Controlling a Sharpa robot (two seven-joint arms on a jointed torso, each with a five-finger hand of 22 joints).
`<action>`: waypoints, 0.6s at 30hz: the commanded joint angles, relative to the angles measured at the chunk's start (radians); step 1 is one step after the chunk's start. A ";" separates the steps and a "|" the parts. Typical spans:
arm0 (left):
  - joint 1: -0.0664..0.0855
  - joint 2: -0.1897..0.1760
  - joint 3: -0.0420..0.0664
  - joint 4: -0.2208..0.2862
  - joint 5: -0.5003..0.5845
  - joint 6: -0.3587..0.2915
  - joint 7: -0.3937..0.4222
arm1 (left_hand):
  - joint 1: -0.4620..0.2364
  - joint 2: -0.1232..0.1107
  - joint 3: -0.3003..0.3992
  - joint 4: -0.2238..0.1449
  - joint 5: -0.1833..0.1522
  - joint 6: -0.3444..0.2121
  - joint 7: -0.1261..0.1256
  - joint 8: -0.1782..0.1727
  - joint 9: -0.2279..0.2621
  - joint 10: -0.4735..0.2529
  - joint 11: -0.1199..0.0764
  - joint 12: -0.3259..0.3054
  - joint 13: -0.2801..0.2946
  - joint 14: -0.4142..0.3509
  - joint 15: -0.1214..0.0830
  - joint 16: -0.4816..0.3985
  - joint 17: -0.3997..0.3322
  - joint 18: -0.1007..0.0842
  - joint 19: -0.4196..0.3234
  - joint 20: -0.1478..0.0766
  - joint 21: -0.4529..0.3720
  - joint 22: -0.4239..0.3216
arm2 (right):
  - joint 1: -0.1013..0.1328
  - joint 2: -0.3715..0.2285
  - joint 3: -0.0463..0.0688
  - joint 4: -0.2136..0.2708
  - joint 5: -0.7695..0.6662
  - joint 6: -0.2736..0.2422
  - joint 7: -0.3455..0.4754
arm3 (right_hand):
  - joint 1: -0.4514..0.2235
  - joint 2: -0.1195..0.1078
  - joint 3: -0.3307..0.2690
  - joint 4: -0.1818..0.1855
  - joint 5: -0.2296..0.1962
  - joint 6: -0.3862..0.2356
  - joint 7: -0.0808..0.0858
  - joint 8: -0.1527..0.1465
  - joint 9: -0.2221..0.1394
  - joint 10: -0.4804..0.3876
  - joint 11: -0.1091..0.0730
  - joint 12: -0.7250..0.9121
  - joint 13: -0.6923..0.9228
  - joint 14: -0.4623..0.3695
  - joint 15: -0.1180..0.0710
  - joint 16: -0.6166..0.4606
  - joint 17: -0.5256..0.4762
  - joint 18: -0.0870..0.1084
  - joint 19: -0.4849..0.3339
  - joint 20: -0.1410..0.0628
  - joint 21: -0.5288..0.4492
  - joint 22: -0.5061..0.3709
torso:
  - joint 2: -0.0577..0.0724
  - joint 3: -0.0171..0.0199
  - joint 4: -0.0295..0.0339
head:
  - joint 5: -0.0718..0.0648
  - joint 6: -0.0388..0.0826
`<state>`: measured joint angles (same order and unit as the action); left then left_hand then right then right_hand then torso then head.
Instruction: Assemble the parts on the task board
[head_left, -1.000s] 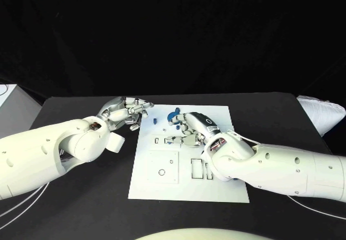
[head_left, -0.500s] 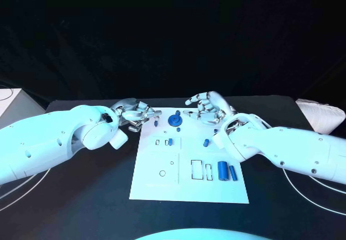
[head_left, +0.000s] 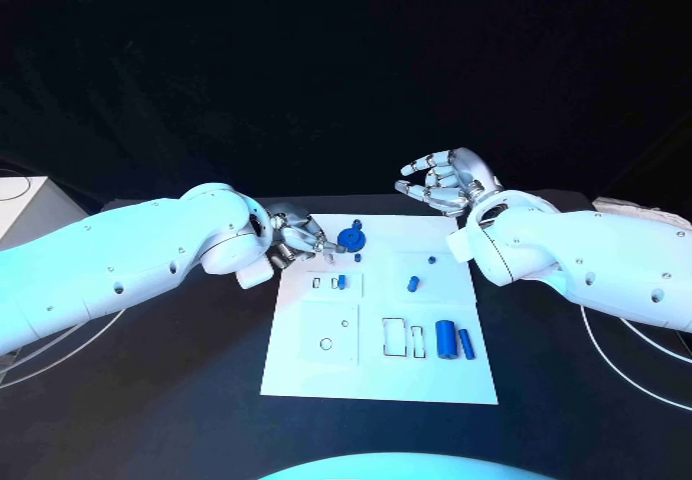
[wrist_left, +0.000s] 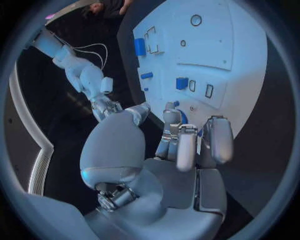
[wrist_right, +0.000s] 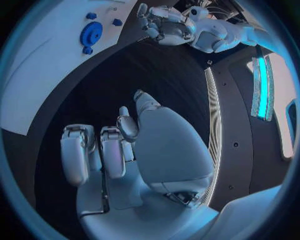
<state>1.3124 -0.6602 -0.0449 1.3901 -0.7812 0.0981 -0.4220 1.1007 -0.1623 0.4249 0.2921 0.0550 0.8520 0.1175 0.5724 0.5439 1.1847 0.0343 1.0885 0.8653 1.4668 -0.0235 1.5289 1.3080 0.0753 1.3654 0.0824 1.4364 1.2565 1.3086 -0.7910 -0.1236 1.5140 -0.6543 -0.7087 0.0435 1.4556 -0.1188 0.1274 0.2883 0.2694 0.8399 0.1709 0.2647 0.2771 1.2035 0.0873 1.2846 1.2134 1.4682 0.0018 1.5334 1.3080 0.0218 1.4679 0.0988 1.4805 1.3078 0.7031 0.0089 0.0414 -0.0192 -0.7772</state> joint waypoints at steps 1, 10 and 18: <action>0.008 0.023 -0.003 -0.015 -0.092 0.103 -0.115 | -0.019 0.002 -0.014 0.001 -0.001 -0.007 -0.003 -0.002 0.008 0.005 0.005 0.008 0.005 0.071 0.003 0.004 0.185 -0.007 0.005 0.001 0.007 0.003 | 0.004 -0.002 0.000 -0.004 0.036 0.039 -0.003 | -0.010 -0.005 0.007 0.000 0.005 0.003 0.001 -0.001 -0.001 -0.007 0.000 -0.005 -0.001 0.079 0.005 -0.007 0.171 0.002 0.066 0.007 -0.003 0.189 | 0.003 0.0014 0.0018 | 0.001 -0.001; 0.015 0.083 -0.009 -0.059 -0.139 0.165 -0.160 | -0.032 0.009 -0.024 0.001 -0.001 -0.005 -0.005 0.001 0.018 0.003 0.004 0.010 0.007 0.071 0.002 0.004 0.186 -0.008 0.007 0.001 0.009 0.006 | 0.009 -0.002 0.000 -0.010 0.037 0.048 -0.015 | -0.013 -0.006 0.009 0.000 0.007 0.000 0.002 -0.002 -0.002 -0.010 0.001 -0.006 -0.003 0.079 0.006 -0.007 0.171 0.002 0.066 0.007 -0.005 0.188 | 0.003 0.0011 -0.0019 | 0.004 -0.005; 0.016 0.122 -0.013 -0.093 -0.159 0.192 -0.172 | -0.036 0.012 -0.026 0.001 -0.001 -0.005 -0.005 0.001 0.020 0.001 0.004 0.008 0.004 0.070 0.002 0.003 0.184 -0.008 0.008 0.001 0.010 0.009 | 0.011 0.000 0.000 -0.012 0.033 0.053 -0.024 | -0.015 -0.007 0.010 0.000 0.007 -0.002 0.002 -0.003 -0.003 -0.012 0.001 -0.007 -0.004 0.079 0.006 -0.007 0.170 0.003 0.066 0.007 -0.006 0.188 | 0.005 0.0010 -0.0031 | 0.000 -0.010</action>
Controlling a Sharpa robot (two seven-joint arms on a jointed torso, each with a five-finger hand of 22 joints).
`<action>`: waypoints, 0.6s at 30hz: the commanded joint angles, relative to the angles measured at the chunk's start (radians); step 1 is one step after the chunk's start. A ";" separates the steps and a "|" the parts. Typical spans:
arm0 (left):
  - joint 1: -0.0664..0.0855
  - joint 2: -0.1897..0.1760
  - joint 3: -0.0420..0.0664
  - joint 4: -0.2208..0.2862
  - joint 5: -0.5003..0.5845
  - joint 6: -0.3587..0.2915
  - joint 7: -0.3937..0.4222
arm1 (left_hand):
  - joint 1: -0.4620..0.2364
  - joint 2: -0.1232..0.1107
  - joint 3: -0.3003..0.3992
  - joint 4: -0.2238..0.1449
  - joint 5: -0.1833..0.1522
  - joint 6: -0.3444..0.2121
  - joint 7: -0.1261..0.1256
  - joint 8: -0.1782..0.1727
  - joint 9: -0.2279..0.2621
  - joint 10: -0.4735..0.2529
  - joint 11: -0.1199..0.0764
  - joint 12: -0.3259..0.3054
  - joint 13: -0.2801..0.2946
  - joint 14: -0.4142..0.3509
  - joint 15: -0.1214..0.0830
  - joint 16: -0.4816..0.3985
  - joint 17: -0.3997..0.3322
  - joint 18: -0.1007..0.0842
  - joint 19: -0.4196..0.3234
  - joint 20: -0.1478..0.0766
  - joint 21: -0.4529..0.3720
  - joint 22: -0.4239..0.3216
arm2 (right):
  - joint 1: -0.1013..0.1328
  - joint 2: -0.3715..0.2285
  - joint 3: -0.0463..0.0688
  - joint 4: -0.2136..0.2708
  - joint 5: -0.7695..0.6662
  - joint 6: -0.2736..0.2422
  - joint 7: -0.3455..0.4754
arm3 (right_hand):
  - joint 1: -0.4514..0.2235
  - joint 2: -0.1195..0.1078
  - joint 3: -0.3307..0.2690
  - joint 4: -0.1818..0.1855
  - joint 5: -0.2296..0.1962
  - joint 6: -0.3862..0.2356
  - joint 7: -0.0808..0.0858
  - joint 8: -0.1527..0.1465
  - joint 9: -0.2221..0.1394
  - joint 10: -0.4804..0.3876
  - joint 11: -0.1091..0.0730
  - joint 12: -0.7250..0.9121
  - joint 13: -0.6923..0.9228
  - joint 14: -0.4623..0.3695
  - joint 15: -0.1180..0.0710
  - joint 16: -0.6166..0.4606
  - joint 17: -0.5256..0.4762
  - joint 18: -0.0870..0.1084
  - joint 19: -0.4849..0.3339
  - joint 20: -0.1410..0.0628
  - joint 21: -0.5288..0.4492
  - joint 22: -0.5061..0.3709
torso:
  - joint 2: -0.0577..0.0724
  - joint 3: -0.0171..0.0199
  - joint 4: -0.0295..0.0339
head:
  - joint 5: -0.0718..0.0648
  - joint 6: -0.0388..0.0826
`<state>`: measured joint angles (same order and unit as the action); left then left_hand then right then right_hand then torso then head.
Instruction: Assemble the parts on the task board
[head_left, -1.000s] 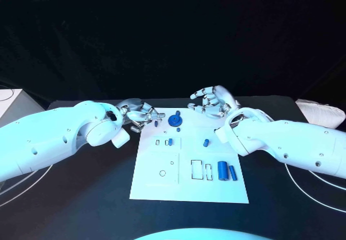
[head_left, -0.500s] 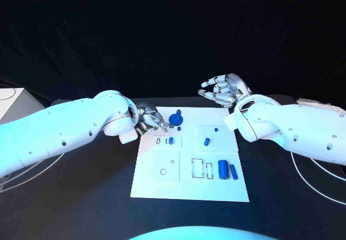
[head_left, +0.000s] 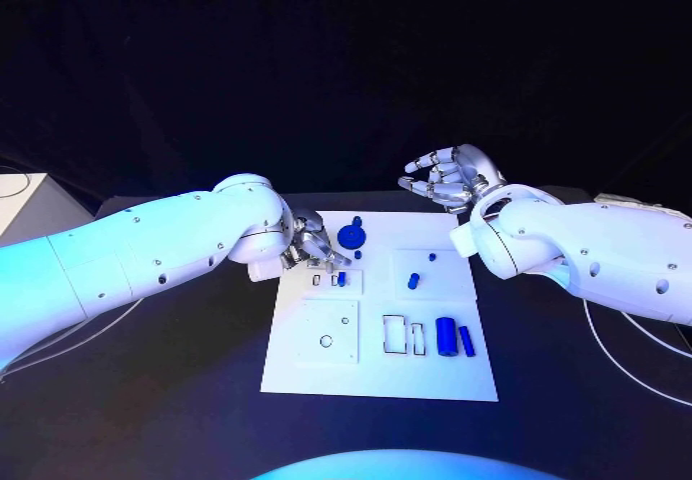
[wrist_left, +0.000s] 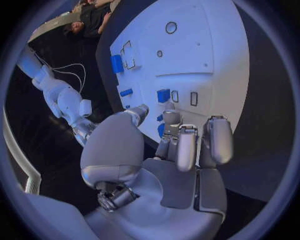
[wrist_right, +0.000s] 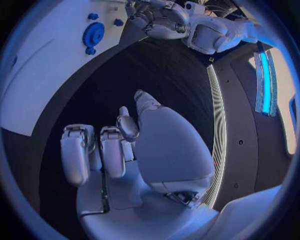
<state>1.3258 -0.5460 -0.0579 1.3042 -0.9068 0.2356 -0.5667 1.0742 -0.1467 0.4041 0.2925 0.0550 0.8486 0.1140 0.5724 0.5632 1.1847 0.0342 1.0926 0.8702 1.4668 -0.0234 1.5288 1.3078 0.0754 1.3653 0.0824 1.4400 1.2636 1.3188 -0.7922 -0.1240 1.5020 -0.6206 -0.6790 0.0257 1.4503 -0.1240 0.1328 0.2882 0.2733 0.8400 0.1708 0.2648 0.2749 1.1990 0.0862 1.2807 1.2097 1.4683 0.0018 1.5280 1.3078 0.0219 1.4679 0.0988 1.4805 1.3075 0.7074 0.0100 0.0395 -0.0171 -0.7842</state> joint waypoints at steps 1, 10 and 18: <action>0.003 0.012 -0.001 -0.011 -0.035 0.057 -0.028 | -0.010 -0.002 -0.005 0.000 0.000 -0.002 -0.001 0.001 0.002 0.000 0.004 0.004 -0.001 0.070 0.002 0.004 0.185 -0.008 0.008 0.001 0.006 0.002 | 0.001 0.001 0.000 0.000 -0.001 0.024 -0.007 | -0.011 -0.003 0.004 0.000 0.004 -0.003 0.003 -0.003 -0.001 -0.008 0.002 -0.003 -0.001 0.079 0.006 -0.002 0.170 0.003 0.065 0.008 -0.007 0.187 | 0.001 -0.0004 -0.0009 | -0.003 -0.004; 0.003 0.036 -0.003 -0.032 -0.046 0.076 -0.031 | -0.008 0.002 -0.004 -0.002 0.000 -0.004 -0.001 0.001 0.004 -0.001 0.004 0.004 0.000 0.071 0.002 0.005 0.187 -0.009 0.009 0.001 0.007 0.004 | 0.001 0.002 0.000 0.000 -0.004 0.028 -0.014 | -0.012 -0.003 0.005 0.000 0.004 -0.005 0.003 -0.004 -0.002 -0.007 0.003 -0.003 -0.001 0.079 0.007 -0.002 0.170 0.002 0.066 0.008 -0.005 0.188 | 0.001 -0.0012 0.0015 | -0.007 -0.009; 0.003 0.053 -0.007 -0.040 -0.047 0.091 -0.033 | -0.006 0.004 -0.003 -0.003 0.000 -0.005 -0.002 0.001 0.006 -0.002 0.004 0.004 0.000 0.072 0.002 0.005 0.188 -0.009 0.009 0.001 0.007 0.005 | 0.002 0.005 0.000 -0.003 -0.006 0.030 -0.018 | -0.012 -0.003 0.005 0.000 0.004 -0.005 0.003 -0.004 -0.002 -0.007 0.003 -0.003 -0.001 0.079 0.007 -0.002 0.170 0.002 0.066 0.008 -0.005 0.188 | 0.002 -0.0010 0.0015 | -0.010 -0.012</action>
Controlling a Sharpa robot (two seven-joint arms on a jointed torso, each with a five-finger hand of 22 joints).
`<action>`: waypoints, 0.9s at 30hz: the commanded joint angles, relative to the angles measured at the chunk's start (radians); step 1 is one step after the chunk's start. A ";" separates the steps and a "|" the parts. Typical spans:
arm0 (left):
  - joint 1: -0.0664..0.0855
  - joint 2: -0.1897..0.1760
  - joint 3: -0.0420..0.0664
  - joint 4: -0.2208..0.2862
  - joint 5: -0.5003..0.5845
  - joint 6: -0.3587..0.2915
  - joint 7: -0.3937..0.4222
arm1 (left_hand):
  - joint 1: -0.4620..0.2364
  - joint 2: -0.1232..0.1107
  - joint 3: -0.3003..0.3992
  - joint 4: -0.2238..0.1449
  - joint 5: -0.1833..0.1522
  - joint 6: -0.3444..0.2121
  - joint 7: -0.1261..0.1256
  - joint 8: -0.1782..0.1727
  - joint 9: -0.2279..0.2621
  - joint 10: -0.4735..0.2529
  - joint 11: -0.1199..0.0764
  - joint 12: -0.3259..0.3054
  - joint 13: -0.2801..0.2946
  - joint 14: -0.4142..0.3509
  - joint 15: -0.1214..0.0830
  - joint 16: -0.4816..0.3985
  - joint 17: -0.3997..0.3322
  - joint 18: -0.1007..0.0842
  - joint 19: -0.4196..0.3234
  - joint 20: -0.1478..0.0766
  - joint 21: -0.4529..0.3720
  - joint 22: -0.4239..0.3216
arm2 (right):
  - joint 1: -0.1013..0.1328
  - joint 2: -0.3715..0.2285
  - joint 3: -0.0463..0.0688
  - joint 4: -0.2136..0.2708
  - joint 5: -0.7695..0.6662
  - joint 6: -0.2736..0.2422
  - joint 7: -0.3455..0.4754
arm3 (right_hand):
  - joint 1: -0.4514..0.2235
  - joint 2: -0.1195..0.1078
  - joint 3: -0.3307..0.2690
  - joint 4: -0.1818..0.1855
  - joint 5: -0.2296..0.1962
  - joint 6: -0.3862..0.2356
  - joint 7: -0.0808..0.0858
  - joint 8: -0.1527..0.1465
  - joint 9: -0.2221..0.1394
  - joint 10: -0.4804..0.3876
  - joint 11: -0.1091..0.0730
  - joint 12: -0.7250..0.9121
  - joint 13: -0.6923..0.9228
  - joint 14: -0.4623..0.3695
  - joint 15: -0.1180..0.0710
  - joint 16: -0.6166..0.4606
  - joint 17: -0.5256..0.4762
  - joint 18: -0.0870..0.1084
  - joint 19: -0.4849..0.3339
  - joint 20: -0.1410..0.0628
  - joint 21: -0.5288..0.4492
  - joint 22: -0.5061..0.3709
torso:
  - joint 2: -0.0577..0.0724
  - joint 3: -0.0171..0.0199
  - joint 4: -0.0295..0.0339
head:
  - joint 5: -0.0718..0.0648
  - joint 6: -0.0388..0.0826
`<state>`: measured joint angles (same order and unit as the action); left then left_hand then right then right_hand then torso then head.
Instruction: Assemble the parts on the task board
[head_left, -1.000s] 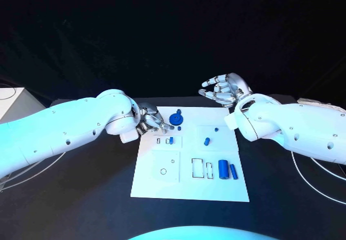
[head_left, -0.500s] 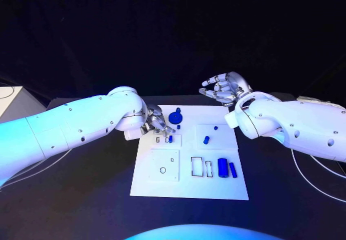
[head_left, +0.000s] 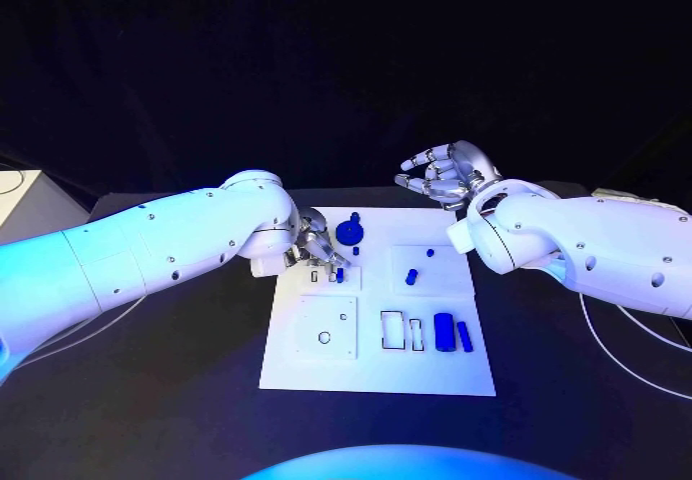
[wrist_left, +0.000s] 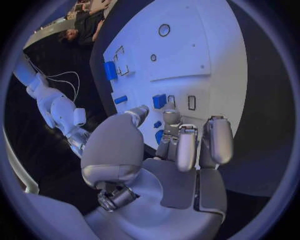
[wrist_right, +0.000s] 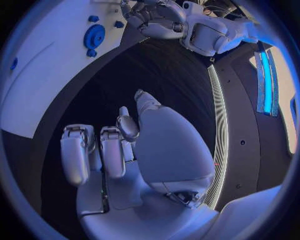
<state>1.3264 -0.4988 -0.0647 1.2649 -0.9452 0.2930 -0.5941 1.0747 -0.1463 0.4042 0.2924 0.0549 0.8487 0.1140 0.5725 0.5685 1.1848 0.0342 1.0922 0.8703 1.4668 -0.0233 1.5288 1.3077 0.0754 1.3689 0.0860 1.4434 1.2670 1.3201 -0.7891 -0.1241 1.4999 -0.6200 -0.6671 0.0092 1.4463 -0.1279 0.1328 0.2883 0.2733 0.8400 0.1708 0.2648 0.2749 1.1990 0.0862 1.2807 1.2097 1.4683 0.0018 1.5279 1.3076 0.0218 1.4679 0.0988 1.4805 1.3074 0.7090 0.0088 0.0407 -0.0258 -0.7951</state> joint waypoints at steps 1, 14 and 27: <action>0.002 0.007 -0.001 -0.001 -0.009 0.035 -0.005 | -0.005 0.005 -0.003 -0.003 0.000 -0.005 -0.002 0.001 0.002 -0.003 0.004 0.005 0.000 0.071 0.002 0.005 0.188 -0.009 0.006 -0.002 0.005 0.003 | 0.000 0.003 0.000 -0.002 -0.007 0.019 -0.002 | -0.008 0.001 0.005 0.000 0.004 -0.005 0.003 -0.004 -0.002 -0.007 0.003 -0.003 -0.001 0.079 0.007 -0.002 0.170 0.002 0.066 0.008 -0.005 0.188 | 0.000 0.0003 0.0002 | -0.001 -0.001; 0.002 0.018 -0.003 -0.008 -0.004 0.053 -0.005 | 0.017 0.015 0.008 -0.007 0.000 -0.002 -0.004 0.007 0.018 -0.005 0.002 0.008 0.004 0.072 0.001 0.005 0.189 -0.009 0.006 -0.003 0.005 0.004 | 0.000 0.007 0.000 -0.006 -0.009 0.024 -0.008 | -0.011 0.001 0.007 0.000 0.004 -0.006 0.004 -0.005 -0.002 -0.009 0.003 -0.004 -0.002 0.078 0.007 -0.003 0.169 0.003 0.065 0.008 -0.006 0.188 | 0.000 0.0000 0.0008 | -0.004 -0.006; 0.002 0.032 -0.007 -0.027 0.002 0.064 -0.004 | 0.025 0.021 0.014 -0.007 0.000 -0.001 -0.005 0.009 0.025 -0.005 0.002 0.009 0.005 0.071 0.000 0.005 0.189 -0.009 0.006 -0.003 0.006 0.005 | 0.000 0.010 0.000 -0.007 -0.012 0.026 -0.012 | -0.011 0.001 0.007 0.000 0.004 -0.006 0.004 -0.005 -0.002 -0.009 0.003 -0.004 -0.002 0.078 0.007 -0.003 0.169 0.003 0.065 0.008 -0.006 0.188 | 0.001 0.0004 0.0023 | -0.008 -0.011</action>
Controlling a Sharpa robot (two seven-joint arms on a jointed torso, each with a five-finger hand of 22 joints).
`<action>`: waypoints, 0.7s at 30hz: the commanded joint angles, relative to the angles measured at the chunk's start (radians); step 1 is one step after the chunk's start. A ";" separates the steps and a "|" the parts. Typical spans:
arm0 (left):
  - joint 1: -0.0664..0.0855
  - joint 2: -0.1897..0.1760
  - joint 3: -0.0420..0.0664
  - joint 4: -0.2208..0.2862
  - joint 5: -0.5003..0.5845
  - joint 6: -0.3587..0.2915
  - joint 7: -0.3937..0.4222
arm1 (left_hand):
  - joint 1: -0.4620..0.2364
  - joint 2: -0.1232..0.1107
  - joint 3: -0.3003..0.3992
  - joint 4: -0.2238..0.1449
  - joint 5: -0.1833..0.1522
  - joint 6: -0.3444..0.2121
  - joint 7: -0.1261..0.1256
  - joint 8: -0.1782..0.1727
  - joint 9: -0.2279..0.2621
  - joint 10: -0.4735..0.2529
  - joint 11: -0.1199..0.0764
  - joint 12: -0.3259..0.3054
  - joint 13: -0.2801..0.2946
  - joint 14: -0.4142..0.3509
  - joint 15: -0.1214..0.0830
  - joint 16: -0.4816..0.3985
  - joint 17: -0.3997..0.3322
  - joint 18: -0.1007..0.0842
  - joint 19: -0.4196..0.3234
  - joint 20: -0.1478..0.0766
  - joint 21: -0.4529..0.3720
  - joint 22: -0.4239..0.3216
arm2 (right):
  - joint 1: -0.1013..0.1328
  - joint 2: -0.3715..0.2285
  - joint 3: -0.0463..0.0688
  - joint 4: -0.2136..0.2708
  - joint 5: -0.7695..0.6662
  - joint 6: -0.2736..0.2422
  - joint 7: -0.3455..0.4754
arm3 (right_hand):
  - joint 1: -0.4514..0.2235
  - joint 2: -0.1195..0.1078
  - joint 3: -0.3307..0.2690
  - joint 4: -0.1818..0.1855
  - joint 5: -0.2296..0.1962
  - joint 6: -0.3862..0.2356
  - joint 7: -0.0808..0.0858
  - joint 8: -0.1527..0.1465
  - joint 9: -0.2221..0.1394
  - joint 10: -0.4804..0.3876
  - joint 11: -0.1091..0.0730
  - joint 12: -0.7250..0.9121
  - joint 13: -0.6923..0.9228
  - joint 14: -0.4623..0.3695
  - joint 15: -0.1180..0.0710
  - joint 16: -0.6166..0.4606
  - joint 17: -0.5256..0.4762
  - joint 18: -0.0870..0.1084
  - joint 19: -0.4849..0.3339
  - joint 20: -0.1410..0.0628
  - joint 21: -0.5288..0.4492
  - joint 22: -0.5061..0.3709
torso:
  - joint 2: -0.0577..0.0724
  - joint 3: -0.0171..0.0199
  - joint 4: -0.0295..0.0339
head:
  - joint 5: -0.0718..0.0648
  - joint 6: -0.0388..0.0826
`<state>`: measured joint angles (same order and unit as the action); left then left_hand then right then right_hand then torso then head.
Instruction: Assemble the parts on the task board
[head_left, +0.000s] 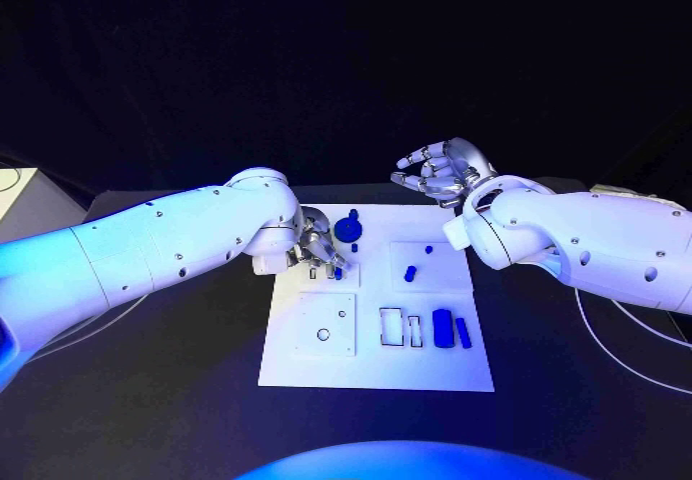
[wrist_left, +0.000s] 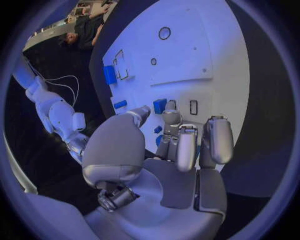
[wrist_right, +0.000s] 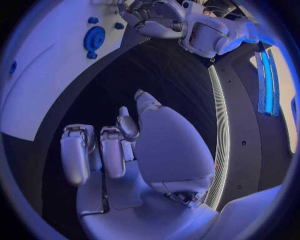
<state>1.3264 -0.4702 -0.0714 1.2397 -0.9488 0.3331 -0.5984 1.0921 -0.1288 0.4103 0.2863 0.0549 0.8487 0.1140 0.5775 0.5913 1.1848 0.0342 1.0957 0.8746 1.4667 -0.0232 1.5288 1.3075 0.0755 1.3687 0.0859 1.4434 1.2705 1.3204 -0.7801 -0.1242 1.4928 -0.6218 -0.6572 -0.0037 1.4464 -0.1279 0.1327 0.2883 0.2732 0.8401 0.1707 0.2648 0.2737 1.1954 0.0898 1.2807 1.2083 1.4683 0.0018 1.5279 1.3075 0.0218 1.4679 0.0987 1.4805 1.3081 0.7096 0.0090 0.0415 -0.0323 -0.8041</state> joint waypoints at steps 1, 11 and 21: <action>0.002 0.004 0.000 -0.002 0.006 0.025 0.000 | 0.009 0.004 0.010 -0.001 0.000 -0.002 -0.005 0.004 0.004 -0.005 0.001 0.006 0.001 0.072 0.000 0.005 0.190 -0.010 0.006 -0.003 0.006 0.002 | 0.000 0.001 0.000 0.000 -0.010 0.017 0.001 | -0.011 0.001 0.007 0.000 0.004 -0.006 0.004 -0.005 -0.001 -0.005 0.000 -0.004 -0.001 0.078 0.007 -0.003 0.169 0.003 0.065 0.008 -0.006 0.187 | 0.000 0.0006 0.0019 | -0.002 -0.003; 0.001 0.011 -0.001 -0.010 0.016 0.038 0.004 | 0.037 0.017 0.037 -0.006 -0.001 -0.004 -0.008 0.007 0.022 -0.006 -0.001 0.008 0.004 0.072 -0.002 0.006 0.191 -0.009 0.005 -0.005 0.006 0.002 | 0.000 0.005 0.000 -0.001 -0.011 0.020 0.000 | -0.012 0.002 0.008 0.000 0.003 -0.007 0.004 -0.005 -0.001 -0.005 0.000 -0.003 -0.001 0.078 0.007 -0.003 0.168 0.003 0.065 0.008 -0.006 0.187 | 0.000 0.0008 0.0003 | -0.002 -0.006; 0.001 0.017 -0.002 -0.024 0.023 0.044 0.010 | 0.045 0.019 0.046 -0.008 -0.001 -0.004 -0.009 0.008 0.028 -0.006 -0.002 0.009 0.005 0.072 -0.003 0.006 0.191 -0.010 0.005 -0.006 0.007 0.003 | 0.000 0.006 0.000 -0.002 -0.011 0.022 -0.001 | -0.012 0.002 0.008 0.000 0.003 -0.007 0.004 -0.005 -0.001 -0.005 0.000 -0.003 -0.001 0.078 0.007 -0.003 0.168 0.003 0.065 0.008 -0.006 0.187 | 0.000 0.0014 0.0017 | -0.006 -0.010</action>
<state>1.3263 -0.4567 -0.0737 1.2157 -0.9393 0.3557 -0.5972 1.1275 -0.1068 0.4502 0.2799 0.0549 0.8451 0.1104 0.5811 0.6188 1.1848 0.0342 1.0998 0.8788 1.4667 -0.0232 1.5288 1.3074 0.0755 1.3722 0.0824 1.4434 1.2723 1.3202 -0.7749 -0.1243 1.4909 -0.6227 -0.6518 -0.0082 1.4464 -0.1279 0.1327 0.2883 0.2732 0.8370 0.1738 0.2648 0.2737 1.1955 0.0898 1.2807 1.2083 1.4683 0.0018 1.5280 1.3074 0.0218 1.4679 0.0987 1.4806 1.3077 0.7092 0.0103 0.0421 -0.0372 -0.8131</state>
